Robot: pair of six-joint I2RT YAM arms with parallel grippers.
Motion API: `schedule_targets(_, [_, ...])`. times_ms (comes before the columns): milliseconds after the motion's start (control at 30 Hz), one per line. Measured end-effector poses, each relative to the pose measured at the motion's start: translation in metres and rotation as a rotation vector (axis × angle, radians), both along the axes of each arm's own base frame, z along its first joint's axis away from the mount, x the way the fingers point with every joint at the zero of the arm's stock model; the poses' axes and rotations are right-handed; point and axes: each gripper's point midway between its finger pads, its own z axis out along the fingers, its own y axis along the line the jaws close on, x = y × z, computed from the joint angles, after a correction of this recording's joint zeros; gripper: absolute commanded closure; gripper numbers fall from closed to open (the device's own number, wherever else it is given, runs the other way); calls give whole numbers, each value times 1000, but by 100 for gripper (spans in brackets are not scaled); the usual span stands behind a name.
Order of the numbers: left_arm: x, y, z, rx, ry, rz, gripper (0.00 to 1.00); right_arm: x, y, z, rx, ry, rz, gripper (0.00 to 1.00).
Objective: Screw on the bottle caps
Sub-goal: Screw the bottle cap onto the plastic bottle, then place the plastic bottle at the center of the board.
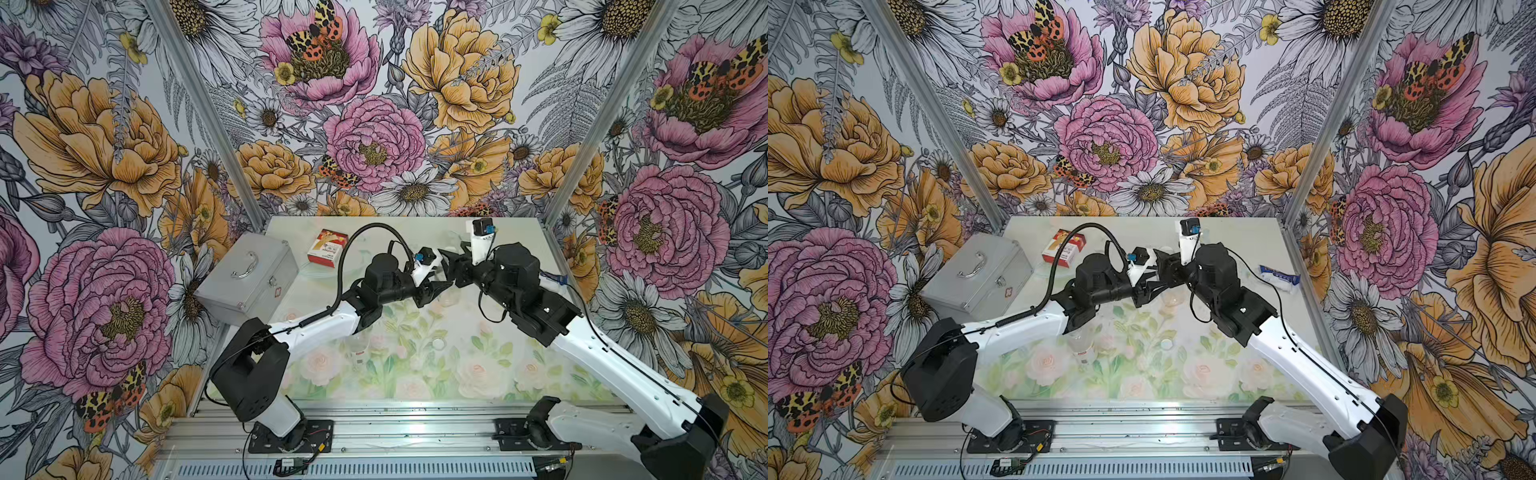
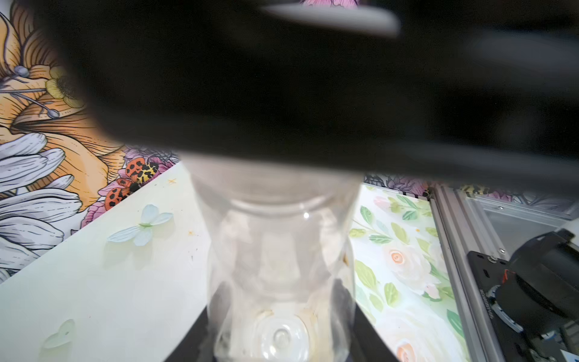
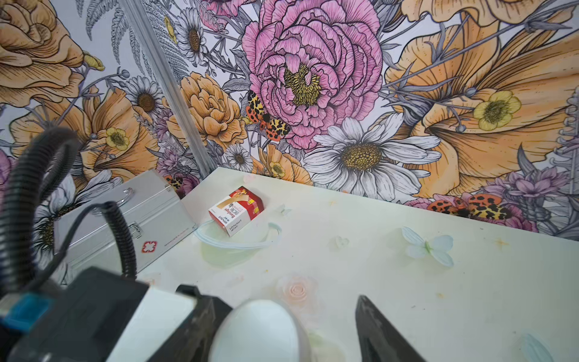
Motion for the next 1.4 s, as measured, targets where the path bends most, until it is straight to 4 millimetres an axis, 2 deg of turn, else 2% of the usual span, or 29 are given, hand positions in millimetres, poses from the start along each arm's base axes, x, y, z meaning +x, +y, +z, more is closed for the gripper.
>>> schedule_targets(133, [18, 15, 3, -9, -7, 50, 64, -24, -10, 1, 29, 33, 37, 13])
schedule_targets(233, [23, 18, 1, -8, -7, 60, 64, -32, -21, -3, 37, 52, 31, 13])
schedule_targets(300, [24, 17, -3, -3, -5, 59, 64, -34, -27, -9, 36, 71, 19, 11])
schedule_targets(333, [24, 16, -5, 1, -2, 58, 64, -34, -32, -13, 37, 88, 5, 1])
schedule_targets(433, [28, 11, -18, 21, 15, 52, 64, -31, -47, -24, 51, 143, -63, 0])
schedule_targets(500, [30, 5, -27, 35, 23, 43, 64, -26, -65, -31, 81, 187, -137, 0])
schedule_targets(600, [25, -16, -37, 60, 9, 0, 64, -14, -103, -42, 127, 251, -284, 0])
schedule_targets(767, [5, -70, -43, 72, -19, -112, 63, 3, -177, -77, 178, 398, -570, 0])
schedule_targets(900, [-9, -107, -55, 76, -15, -182, 63, 1, -234, -95, 190, 456, -785, 0])
schedule_targets(1000, [-19, -125, -66, 85, -7, -218, 63, -4, -258, -102, 196, 480, -868, 0])
schedule_targets(1133, [-27, -143, -84, 86, -7, -242, 63, -8, -269, -107, 189, 495, -899, 0])
schedule_targets(1400, [-24, -155, -112, 63, 0, -237, 62, -21, -265, -122, 144, 515, -866, 2])
